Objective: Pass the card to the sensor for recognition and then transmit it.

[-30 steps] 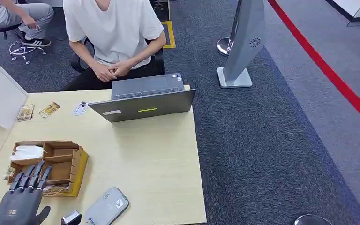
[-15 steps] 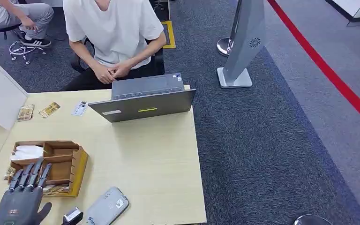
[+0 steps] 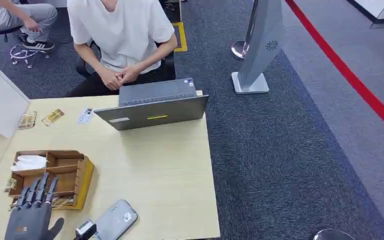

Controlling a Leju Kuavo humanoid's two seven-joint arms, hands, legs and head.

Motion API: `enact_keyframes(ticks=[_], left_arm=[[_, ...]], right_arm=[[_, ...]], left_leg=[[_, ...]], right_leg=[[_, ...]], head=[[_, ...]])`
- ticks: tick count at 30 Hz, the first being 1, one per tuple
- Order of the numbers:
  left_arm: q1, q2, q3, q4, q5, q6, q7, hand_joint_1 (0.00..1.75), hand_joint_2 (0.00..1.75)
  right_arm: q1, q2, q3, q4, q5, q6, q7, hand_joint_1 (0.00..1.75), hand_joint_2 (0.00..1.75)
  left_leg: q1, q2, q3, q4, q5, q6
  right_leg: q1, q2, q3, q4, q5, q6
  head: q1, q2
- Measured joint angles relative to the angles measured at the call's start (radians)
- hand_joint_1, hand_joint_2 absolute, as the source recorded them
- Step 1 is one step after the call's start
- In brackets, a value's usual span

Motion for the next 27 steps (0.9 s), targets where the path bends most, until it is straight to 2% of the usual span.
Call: enact_keyframes(ticks=[20,27], left_arm=[[-0.002,-0.021,0.002,0.027,0.000,-0.001,-0.003,0.00,1.75],[-0.005,-0.021,0.005,0.027,0.011,-0.021,-0.005,0.00,1.75]], right_arm=[[0.000,0.000,0.009,0.000,0.000,0.000,0.005,0.00,1.75],[0.000,0.000,0.009,0.000,-0.002,0.000,0.007,0.00,1.75]], left_leg=[[0.000,0.000,0.000,0.000,0.000,0.000],[0.000,0.000,0.000,0.000,0.000,0.000]], right_leg=[[0.000,0.000,0.000,0.000,0.000,0.000],[0.000,0.000,0.000,0.000,0.000,0.000]], head=[[0.000,0.000],[0.000,0.000]])
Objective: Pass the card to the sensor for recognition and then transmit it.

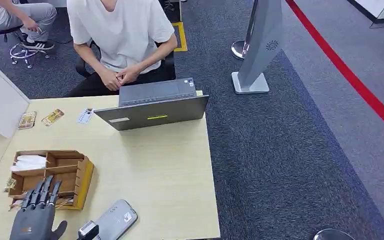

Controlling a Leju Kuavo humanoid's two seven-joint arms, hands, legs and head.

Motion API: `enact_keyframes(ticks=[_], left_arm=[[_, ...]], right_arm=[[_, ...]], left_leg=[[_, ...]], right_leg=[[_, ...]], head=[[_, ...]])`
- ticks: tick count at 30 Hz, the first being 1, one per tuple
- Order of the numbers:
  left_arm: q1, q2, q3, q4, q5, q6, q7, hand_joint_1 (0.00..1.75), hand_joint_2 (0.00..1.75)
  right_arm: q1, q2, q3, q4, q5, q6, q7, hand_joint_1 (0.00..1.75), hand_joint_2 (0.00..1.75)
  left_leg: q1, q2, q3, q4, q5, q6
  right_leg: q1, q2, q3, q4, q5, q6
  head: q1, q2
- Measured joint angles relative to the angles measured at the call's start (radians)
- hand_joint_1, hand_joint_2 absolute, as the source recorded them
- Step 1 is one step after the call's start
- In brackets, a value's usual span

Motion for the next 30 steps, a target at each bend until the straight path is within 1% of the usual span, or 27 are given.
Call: enact_keyframes(ticks=[4,5,7,9,13,30], left_arm=[[-0.012,-0.004,0.018,0.008,0.003,-0.008,0.002,0.00,1.75],[-0.013,-0.005,0.021,0.010,0.003,-0.009,0.002,1.75,1.75],[-0.014,-0.006,0.023,0.013,0.003,-0.011,-0.002,1.75,1.75],[-0.014,-0.007,0.024,0.014,0.017,-0.032,-0.011,1.75,1.75],[-0.014,-0.003,0.027,0.014,0.043,-0.051,-0.023,1.75,1.75],[-0.028,-0.003,0.028,0.023,0.060,-0.054,-0.031,1.75,1.75]], right_arm=[[0.000,0.000,0.000,0.000,0.001,0.000,0.002,0.00,1.75],[0.000,0.000,0.000,0.000,0.001,0.000,0.002,0.00,1.75],[0.000,0.000,0.000,0.000,0.001,0.000,0.002,0.00,1.75],[0.000,0.000,0.000,0.000,0.000,0.000,0.002,0.00,1.75],[0.000,0.000,0.000,0.000,-0.001,-0.001,0.002,0.00,1.75],[0.000,0.000,0.000,0.000,-0.012,-0.002,0.002,0.00,1.75]], left_leg=[[0.000,0.000,0.000,0.000,0.000,0.000],[0.000,0.000,0.000,0.000,0.000,0.000],[0.000,0.000,0.000,0.000,0.000,0.000],[0.000,0.000,0.000,0.000,0.000,0.000],[0.000,0.000,0.000,0.000,0.000,0.000],[0.000,0.000,0.000,0.000,0.000,0.000]], right_leg=[[0.000,0.000,0.000,0.000,0.000,0.000],[0.000,0.000,0.000,0.000,0.000,0.000],[0.000,0.000,0.000,0.000,0.000,0.000],[0.000,0.000,0.000,0.000,0.000,0.000],[0.000,0.000,0.000,0.000,0.000,0.000],[0.000,0.000,0.000,0.000,0.000,0.000]], head=[[0.000,0.000],[0.000,0.000],[0.000,0.000],[0.000,0.000],[0.000,0.000],[0.000,0.000]])
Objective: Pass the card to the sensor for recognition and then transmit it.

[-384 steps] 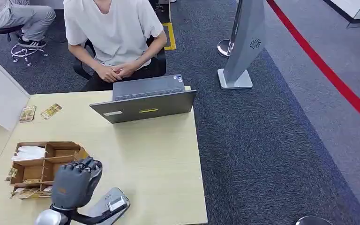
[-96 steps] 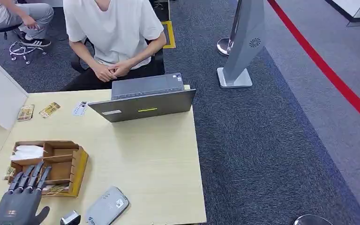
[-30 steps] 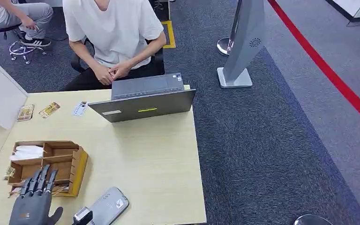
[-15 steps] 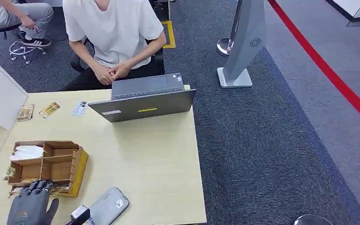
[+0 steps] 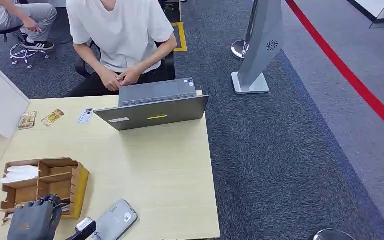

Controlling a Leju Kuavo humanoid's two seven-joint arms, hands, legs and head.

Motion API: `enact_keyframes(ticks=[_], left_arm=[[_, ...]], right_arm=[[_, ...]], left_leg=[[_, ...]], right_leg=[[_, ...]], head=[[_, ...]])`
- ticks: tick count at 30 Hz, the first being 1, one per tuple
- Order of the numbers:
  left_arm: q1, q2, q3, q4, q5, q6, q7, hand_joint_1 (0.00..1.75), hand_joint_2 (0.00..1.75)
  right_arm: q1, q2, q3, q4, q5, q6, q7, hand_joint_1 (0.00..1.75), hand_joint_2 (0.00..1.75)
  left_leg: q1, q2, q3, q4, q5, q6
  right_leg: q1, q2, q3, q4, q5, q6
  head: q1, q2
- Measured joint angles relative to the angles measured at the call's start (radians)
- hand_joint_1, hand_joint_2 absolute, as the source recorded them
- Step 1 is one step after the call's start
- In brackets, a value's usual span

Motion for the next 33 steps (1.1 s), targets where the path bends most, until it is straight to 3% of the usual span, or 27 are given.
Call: enact_keyframes(ticks=[8,18,25,29,33], left_arm=[[-0.004,0.002,0.000,0.005,0.016,0.000,-0.006,1.75,1.75],[-0.015,-0.009,0.001,-0.008,-0.024,0.067,-0.040,1.75,1.75],[0.004,0.040,0.001,-0.218,-0.098,0.162,-0.070,1.75,1.75],[0.029,0.069,0.011,-0.312,-0.103,0.172,-0.070,1.75,1.75],[0.038,0.077,0.016,-0.343,-0.103,0.172,-0.071,1.75,1.75]], right_arm=[[0.000,0.000,0.000,0.000,0.000,0.000,0.000,0.00,1.75],[0.000,0.000,0.000,0.000,-0.002,0.000,-0.003,0.00,1.75],[0.001,0.000,-0.001,0.000,-0.025,-0.007,-0.022,0.00,1.75],[0.001,0.000,-0.001,0.000,-0.025,-0.011,-0.022,0.00,1.75],[0.001,0.000,-0.001,0.000,-0.025,-0.011,-0.022,0.00,1.75]], left_leg=[[0.000,0.000,0.000,0.000,0.000,0.000],[0.000,0.000,0.000,0.000,0.000,0.000],[0.000,0.000,0.000,0.000,0.000,0.000],[0.000,0.000,0.000,0.000,0.000,0.000],[0.000,0.000,0.000,0.000,0.000,0.000]], right_leg=[[0.000,0.000,0.000,0.000,0.000,0.000],[0.000,0.000,0.000,0.000,0.000,0.000],[0.000,0.000,0.000,0.000,0.000,0.000],[0.000,0.000,0.000,0.000,0.000,0.000],[0.000,0.000,0.000,0.000,0.000,0.000]], head=[[0.000,0.000],[0.000,0.000],[0.000,0.000],[0.000,0.000],[0.000,0.000]])
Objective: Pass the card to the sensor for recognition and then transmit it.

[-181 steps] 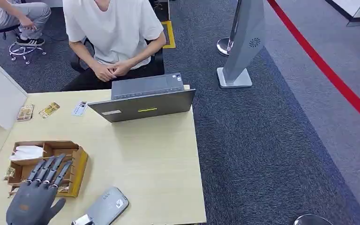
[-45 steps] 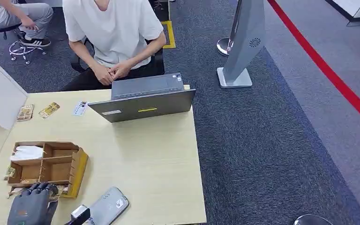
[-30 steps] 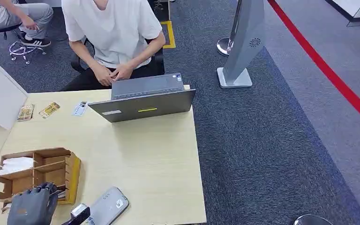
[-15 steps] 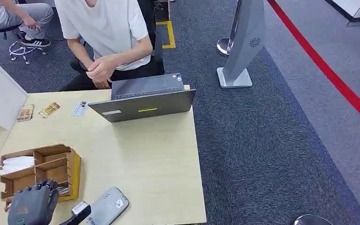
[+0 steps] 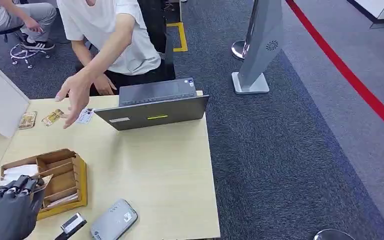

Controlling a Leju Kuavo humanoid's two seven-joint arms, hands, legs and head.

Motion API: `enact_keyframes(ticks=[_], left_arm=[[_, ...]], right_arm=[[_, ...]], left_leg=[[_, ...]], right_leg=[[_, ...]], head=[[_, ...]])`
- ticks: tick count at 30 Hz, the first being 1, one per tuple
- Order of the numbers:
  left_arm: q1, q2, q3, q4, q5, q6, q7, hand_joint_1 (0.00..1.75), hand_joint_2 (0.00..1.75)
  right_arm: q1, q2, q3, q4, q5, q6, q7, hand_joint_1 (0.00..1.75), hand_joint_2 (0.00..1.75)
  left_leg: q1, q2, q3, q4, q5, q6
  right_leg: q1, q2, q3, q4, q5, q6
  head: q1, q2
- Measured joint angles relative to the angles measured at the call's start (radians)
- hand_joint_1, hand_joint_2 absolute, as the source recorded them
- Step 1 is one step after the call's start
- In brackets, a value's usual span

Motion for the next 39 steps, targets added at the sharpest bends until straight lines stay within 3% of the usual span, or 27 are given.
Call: enact_keyframes(ticks=[5,11,14,17,19,21,22,24,27,29,33,39], left_arm=[[0.006,0.005,0.000,-0.017,-0.002,0.005,0.000,1.75,1.75],[0.034,0.006,0.036,-0.079,-0.031,0.113,0.001,1.75,1.75],[0.033,0.008,0.053,-0.101,-0.035,0.121,-0.016,1.75,1.75],[-0.035,0.002,0.053,-0.090,0.000,0.105,-0.056,1.75,1.75],[-0.170,-0.013,0.050,-0.038,0.028,0.042,-0.059,1.75,1.75],[-0.468,-0.067,0.042,0.192,0.029,-0.056,-0.032,1.75,1.75],[-0.618,-0.090,0.041,0.347,0.015,-0.040,-0.028,1.75,1.75],[-0.865,-0.131,0.035,0.631,-0.016,0.012,-0.008,1.75,1.75],[-1.113,-0.174,0.023,0.974,-0.051,0.097,0.014,1.75,1.75],[-1.213,-0.190,0.023,1.129,-0.067,0.131,0.022,1.75,1.75],[-1.328,-0.214,0.014,1.328,-0.101,0.151,0.040,1.75,1.75],[-1.403,-0.245,-0.001,1.473,-0.106,0.177,0.065,1.75,1.75]], right_arm=[[0.000,0.000,0.000,0.000,0.000,0.000,0.000,0.00,1.75],[0.000,0.000,0.000,0.000,-0.011,0.001,-0.009,0.00,1.75],[0.000,0.000,0.000,0.000,-0.009,0.008,-0.014,0.00,1.75],[0.000,0.000,0.003,0.000,0.019,0.021,-0.013,0.00,1.75],[-0.001,0.000,0.013,0.000,0.050,0.036,-0.013,0.00,1.75],[-0.004,0.000,0.043,0.000,0.116,0.055,-0.013,0.00,1.75],[-0.013,0.000,0.062,0.000,0.140,0.061,-0.013,0.00,1.75],[-0.022,-0.003,0.092,0.000,0.170,0.074,-0.011,0.00,1.75],[-0.019,-0.006,0.130,0.000,0.199,0.085,0.001,0.00,1.75],[-0.014,-0.007,0.149,0.000,0.211,0.087,0.009,0.00,1.75],[-0.008,-0.010,0.176,0.000,0.224,0.097,0.018,0.00,1.75],[-0.008,-0.013,0.202,0.000,0.241,0.104,0.022,0.00,1.75]], left_leg=[[0.000,0.000,0.000,0.000,0.000,0.000],[0.000,0.000,0.000,0.000,0.000,0.000],[0.000,-0.001,0.000,0.000,0.000,0.000],[0.000,-0.002,0.000,0.000,0.000,0.000],[-0.001,-0.008,0.001,0.001,0.002,0.001],[0.000,-0.029,-0.005,0.001,0.013,0.001],[0.001,-0.031,-0.007,0.001,0.015,-0.001],[0.001,-0.025,-0.009,0.001,0.020,-0.001],[0.000,-0.010,-0.010,0.001,0.022,-0.001],[0.000,-0.001,-0.011,0.001,0.022,-0.001],[0.000,0.002,-0.012,0.002,0.020,0.001],[0.000,0.002,-0.013,0.001,0.020,0.000]], right_leg=[[0.000,0.000,0.000,0.000,0.000,0.000],[0.000,0.000,0.000,0.000,0.000,0.000],[0.000,0.000,0.000,0.000,0.000,0.000],[0.000,-0.003,-0.002,0.000,-0.001,0.001],[0.000,-0.009,-0.004,-0.002,-0.001,0.002],[0.000,-0.028,-0.001,-0.001,0.000,0.003],[0.000,-0.030,-0.001,-0.001,0.005,0.001],[0.001,-0.025,-0.003,0.000,0.012,0.000],[0.000,-0.008,-0.007,0.000,0.021,0.001],[0.000,0.002,-0.010,0.000,0.022,0.003],[-0.001,0.005,-0.013,-0.001,0.022,0.004],[0.000,0.005,-0.014,-0.001,0.022,0.004]], head=[[0.000,0.000],[0.000,0.000],[0.000,0.000],[0.000,0.000],[-0.001,0.000],[0.000,0.000],[0.006,0.000],[0.002,0.000],[0.003,0.000],[0.002,0.000],[0.002,0.000],[0.003,0.000]])
